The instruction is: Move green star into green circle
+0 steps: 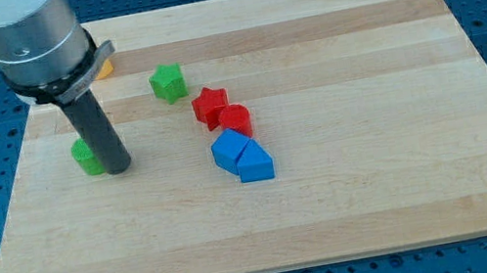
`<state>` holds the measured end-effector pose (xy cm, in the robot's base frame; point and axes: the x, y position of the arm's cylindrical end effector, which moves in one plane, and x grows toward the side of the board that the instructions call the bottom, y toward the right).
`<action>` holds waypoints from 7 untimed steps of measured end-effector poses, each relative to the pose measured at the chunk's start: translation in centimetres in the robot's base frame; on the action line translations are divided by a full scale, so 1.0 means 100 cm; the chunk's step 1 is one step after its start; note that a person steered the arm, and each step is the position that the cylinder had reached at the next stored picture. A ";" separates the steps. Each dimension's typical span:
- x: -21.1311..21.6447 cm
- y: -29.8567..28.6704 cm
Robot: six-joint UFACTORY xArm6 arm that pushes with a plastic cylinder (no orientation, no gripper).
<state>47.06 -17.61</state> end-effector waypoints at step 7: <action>-0.015 0.098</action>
<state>45.58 -7.81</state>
